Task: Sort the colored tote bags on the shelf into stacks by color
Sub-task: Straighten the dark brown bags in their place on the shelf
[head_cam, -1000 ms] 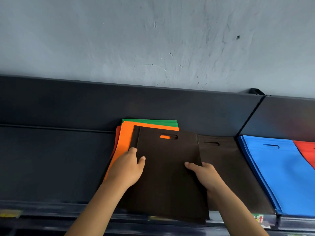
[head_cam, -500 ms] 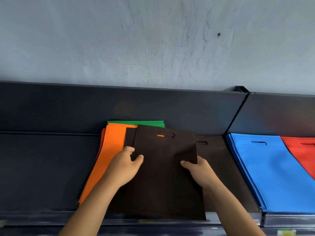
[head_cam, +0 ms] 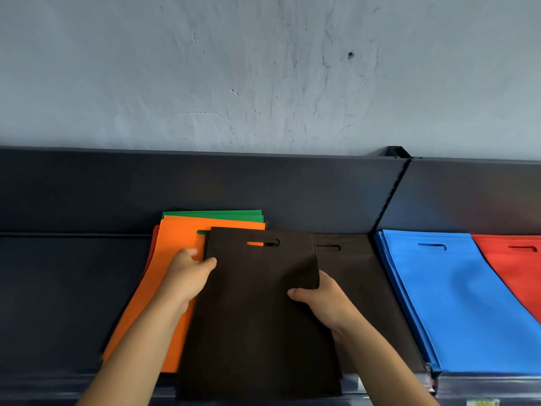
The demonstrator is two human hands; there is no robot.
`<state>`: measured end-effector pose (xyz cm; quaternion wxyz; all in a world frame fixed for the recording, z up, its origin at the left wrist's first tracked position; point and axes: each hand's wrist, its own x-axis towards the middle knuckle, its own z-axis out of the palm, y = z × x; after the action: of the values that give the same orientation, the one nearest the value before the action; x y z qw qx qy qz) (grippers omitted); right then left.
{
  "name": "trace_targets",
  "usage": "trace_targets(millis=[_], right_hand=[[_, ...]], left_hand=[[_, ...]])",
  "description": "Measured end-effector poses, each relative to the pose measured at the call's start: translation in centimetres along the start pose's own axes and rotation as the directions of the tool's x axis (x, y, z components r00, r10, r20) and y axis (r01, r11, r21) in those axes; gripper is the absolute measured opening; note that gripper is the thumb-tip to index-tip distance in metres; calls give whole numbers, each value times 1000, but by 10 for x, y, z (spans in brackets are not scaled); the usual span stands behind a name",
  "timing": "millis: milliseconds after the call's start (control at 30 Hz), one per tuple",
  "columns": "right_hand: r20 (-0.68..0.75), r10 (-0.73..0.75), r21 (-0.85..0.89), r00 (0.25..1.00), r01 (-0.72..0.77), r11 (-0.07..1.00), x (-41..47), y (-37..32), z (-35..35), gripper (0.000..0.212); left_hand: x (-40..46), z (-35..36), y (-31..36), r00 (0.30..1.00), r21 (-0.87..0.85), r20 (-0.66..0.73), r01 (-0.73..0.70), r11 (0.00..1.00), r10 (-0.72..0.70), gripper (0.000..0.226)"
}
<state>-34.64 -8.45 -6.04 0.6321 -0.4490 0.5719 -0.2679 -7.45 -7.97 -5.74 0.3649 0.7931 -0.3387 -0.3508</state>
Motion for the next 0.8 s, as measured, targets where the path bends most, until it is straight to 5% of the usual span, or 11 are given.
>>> trace_targets(millis=[133,267,800], right_hand=[[-19,37,12,999,-37,999,3,-5,-20,40],[-43,-11,-7,999,10,1000,3,-13,-54,22],[-370,-122,-197,921,51,979,21,9,-148,36]], left_hand=[[-2,11,2,992,162,72,-111,981,100,14],[-11,33,19,973,194,118,-219,956,199,32],[-30,134,68,938,94,230,-288,953,260,61]])
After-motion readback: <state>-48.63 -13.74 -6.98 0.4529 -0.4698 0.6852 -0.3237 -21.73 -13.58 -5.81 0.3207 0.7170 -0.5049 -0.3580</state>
